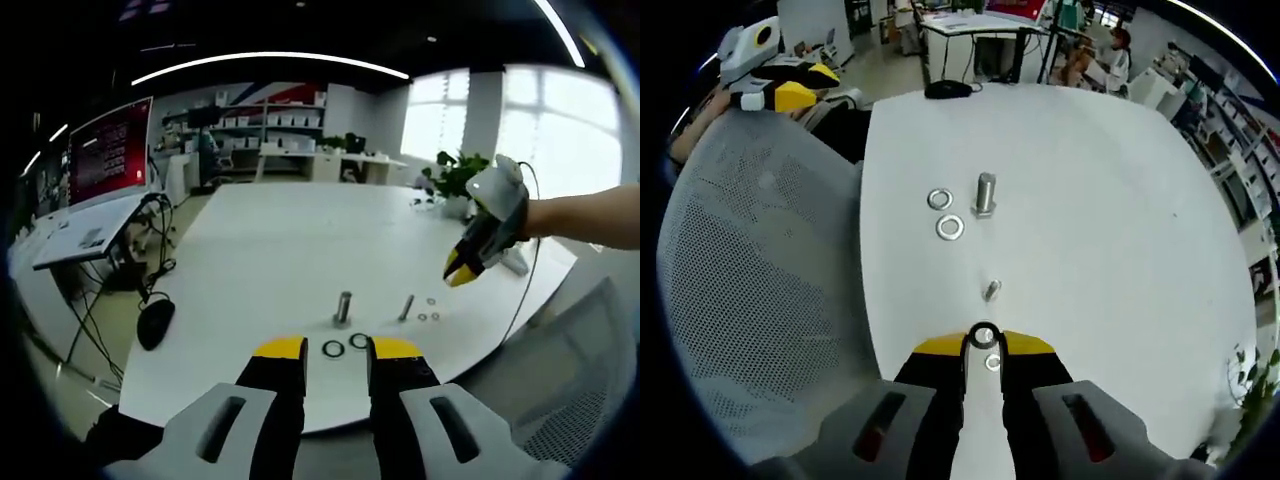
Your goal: Place the washer onto the threaded stud by aligning its center hole with the stud, sliding it down to the base, and recovering from edge contact or off-axis alignment until the washer reaches the visible bottom stop.
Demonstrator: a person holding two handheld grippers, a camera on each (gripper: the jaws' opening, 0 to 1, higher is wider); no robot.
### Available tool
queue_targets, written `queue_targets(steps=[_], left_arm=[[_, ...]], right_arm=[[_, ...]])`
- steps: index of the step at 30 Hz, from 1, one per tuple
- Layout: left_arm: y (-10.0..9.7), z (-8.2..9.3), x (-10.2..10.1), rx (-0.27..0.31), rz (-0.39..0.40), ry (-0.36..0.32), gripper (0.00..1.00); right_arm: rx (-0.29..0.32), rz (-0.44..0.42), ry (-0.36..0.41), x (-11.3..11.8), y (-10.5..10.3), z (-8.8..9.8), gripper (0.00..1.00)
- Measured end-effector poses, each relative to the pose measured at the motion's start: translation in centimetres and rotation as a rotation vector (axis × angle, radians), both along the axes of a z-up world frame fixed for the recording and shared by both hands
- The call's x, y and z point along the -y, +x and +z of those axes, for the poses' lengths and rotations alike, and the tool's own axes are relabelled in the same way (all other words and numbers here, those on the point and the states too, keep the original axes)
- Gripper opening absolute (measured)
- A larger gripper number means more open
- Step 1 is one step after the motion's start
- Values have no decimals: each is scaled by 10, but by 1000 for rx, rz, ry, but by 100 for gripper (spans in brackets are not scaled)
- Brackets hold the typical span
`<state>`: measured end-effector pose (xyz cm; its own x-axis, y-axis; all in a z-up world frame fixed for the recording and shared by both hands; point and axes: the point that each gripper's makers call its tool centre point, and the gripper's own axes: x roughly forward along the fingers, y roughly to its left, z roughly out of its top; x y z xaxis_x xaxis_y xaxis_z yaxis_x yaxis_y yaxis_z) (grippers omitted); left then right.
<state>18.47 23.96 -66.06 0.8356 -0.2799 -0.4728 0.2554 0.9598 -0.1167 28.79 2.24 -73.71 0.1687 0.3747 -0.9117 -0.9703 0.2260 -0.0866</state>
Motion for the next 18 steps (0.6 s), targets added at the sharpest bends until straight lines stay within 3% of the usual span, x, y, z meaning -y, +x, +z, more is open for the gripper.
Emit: queue_targets(steps=[18], left_arm=[[-1,-3,0,-19,-1,7,21]], right_arm=[[-13,23,-10,-27,8,-9,14]])
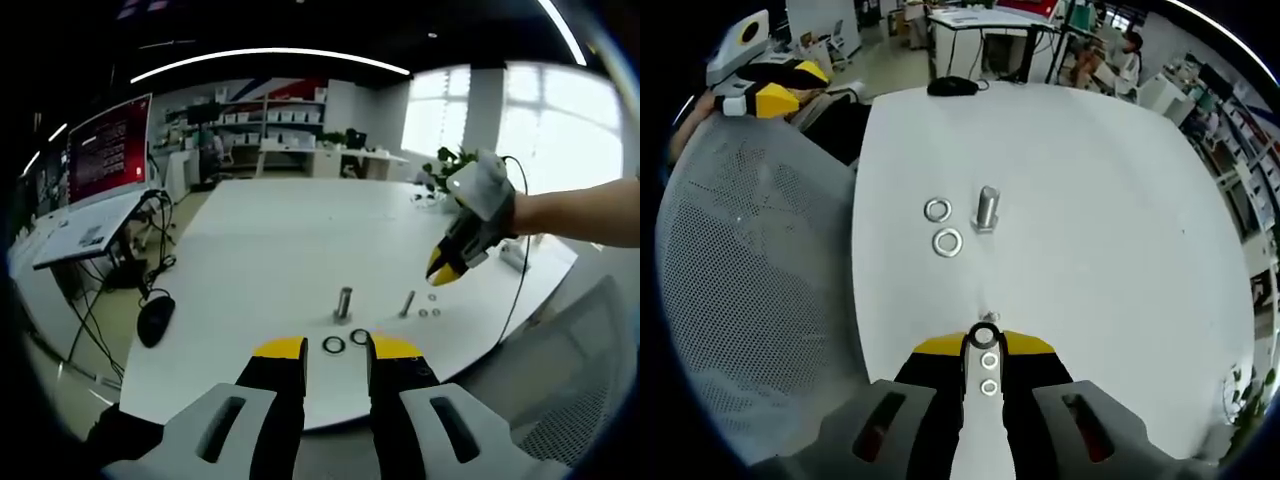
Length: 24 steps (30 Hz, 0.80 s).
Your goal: Place the washer onto the threaded stud by aligning its center hole with the stud, sliding it down to the base, and recovering from edge contact or off-axis alignment until the washer reaches the visible bottom stop.
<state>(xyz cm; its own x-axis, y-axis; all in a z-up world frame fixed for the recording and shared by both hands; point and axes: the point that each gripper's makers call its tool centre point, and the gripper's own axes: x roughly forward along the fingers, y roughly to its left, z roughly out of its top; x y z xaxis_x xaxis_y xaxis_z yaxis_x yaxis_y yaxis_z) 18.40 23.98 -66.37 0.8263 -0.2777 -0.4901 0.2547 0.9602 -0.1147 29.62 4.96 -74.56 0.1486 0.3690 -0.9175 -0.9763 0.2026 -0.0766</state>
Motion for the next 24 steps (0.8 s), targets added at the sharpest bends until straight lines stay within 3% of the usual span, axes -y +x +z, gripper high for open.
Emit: queue_targets(steps=[12,24], left_arm=[[-1,0,1,-2,-8,2,21],[-1,-1,3,-5,-17,0,22]], right_arm=[[-3,3,-18,-6,3,-3,14],[6,-4,-82,-2,7,-15,14]])
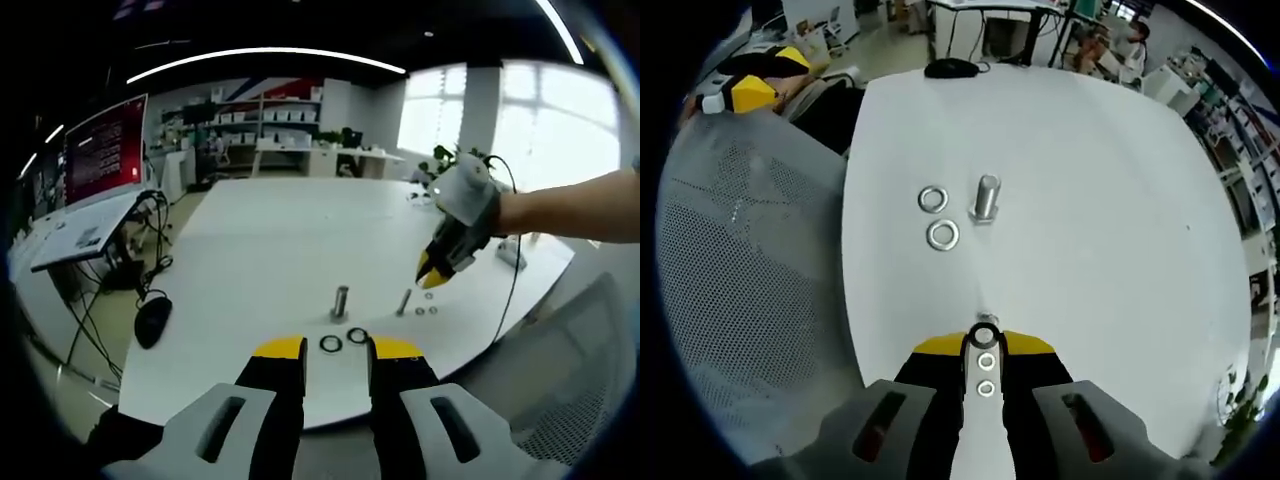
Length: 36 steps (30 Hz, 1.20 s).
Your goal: Place the washer onto the threaded stud by aligning its center hole with the stud, sliding it down to the base, and recovering from edge contact or off-axis alignment until the washer reaches the visible bottom stop.
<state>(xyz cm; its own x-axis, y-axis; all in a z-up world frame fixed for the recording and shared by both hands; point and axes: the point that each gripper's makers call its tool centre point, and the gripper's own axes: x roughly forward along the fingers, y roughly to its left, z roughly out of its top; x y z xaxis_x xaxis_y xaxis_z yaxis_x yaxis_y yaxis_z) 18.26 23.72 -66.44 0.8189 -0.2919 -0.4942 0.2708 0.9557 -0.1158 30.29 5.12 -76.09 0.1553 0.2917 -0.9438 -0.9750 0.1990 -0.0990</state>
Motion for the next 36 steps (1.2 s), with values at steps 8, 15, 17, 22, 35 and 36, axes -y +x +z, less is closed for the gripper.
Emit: queue_targets(steps=[8,15,17,22,35,36], left_arm=[[0,0,0,-2,0,1,22],[-1,-3,1,-18,-6,6,23],[-2,-4,1,-19,-7,8,23],[-2,-3,1,-18,-4,7,23],[-1,-3,-1,-16,5,5,23],[-1,-3,-1,-16,7,4,23]], right_arm=[[13,8,-15,0,5,-5,14],[0,29,-30,-4,5,-12,14],[-1,28,-30,-5,6,-14,14],[-5,28,-36,-5,7,-17,14],[-15,41,-58,-6,9,-32,14],[-16,45,-65,-6,9,-34,14]])
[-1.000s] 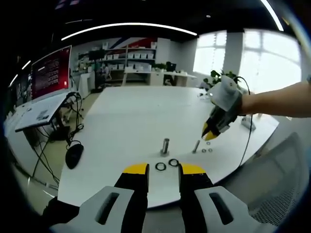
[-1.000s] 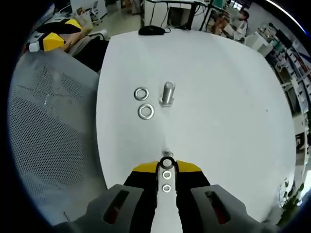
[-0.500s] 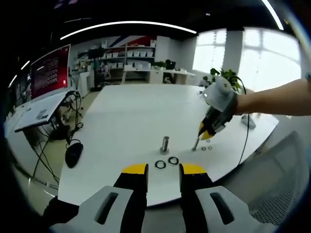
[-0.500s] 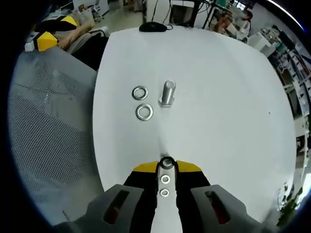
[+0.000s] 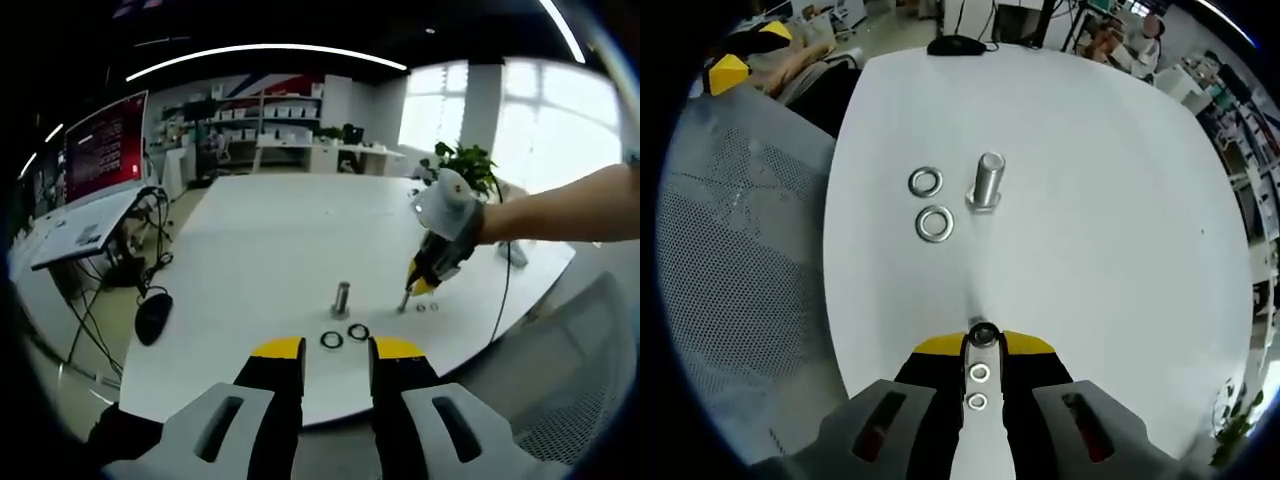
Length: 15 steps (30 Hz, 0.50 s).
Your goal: Place the washer onto the threaded stud by aligning its center hole with the stud, sliding it down to the base, and recovering from edge contact or off-axis alignment until the washer reaches the visible bottom stop.
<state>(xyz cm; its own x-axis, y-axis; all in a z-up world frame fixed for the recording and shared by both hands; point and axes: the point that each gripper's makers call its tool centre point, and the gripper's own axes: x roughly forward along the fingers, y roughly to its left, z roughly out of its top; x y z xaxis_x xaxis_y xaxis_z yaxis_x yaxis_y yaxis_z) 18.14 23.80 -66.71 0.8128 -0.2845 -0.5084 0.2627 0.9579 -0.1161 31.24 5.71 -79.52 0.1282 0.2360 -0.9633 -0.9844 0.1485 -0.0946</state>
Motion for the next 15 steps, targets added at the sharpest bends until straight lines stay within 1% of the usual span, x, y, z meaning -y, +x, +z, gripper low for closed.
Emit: queue_targets(steps=[7,15], left_arm=[[0,0,0,-2,0,1,23],[0,-1,-1,-5,3,3,23]], right_arm=[[-27,1,-25,2,-2,-17,14],[-43,2,-40,3,-2,-26,14]])
